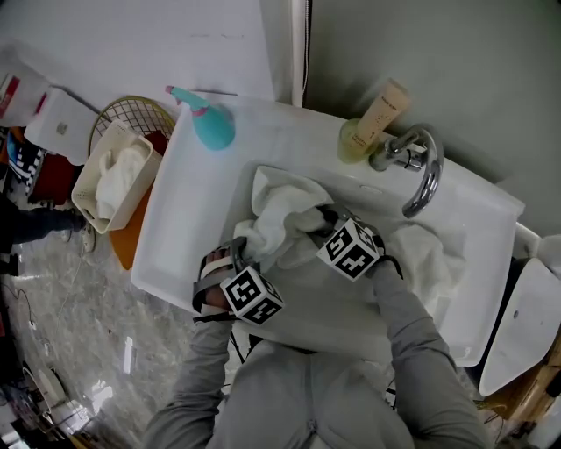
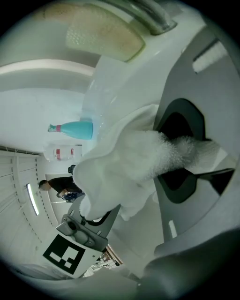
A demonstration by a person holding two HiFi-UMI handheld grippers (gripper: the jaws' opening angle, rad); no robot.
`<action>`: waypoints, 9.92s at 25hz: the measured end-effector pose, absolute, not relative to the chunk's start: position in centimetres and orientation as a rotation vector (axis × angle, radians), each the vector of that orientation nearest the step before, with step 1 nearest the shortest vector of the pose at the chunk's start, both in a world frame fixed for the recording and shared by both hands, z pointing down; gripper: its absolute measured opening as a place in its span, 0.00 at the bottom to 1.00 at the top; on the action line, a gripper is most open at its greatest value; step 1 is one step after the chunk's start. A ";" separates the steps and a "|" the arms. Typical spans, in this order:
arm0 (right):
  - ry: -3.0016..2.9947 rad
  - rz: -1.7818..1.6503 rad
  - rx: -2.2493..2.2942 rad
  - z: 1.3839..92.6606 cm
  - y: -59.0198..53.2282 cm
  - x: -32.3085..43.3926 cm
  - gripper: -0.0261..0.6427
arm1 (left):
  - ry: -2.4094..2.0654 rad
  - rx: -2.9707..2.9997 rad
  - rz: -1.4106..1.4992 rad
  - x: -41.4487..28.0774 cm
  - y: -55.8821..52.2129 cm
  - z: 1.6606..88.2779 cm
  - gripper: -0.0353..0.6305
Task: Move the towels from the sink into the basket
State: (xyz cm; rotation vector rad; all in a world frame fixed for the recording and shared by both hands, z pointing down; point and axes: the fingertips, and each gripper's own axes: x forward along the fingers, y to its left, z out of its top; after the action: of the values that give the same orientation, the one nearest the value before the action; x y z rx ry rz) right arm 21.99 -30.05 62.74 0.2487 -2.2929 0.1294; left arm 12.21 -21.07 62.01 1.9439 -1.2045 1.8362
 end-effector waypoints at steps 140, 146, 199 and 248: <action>-2.522 0.315 1.416 40.3 -28.2 -25.1 0.43 | -1.801 2.164 0.640 -42.8 -23.0 45.4 0.61; -2.483 0.322 1.626 38.2 -23.7 -13.4 0.43 | -1.800 2.302 0.598 -34.2 -21.2 42.1 0.61; -1.858 0.549 1.755 49.6 -10.0 53.6 0.54 | -0.751 2.854 0.960 42.5 -22.1 48.4 0.64; -1.528 0.503 0.935 66.3 -18.3 55.8 0.15 | -0.382 2.403 1.042 49.4 -31.0 64.8 0.23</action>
State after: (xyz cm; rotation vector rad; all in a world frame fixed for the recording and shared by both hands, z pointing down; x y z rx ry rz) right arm 55.77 -18.31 66.33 0.9349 -1.5277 0.5028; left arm 49.39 -31.03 64.82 2.4032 -0.3819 1.0425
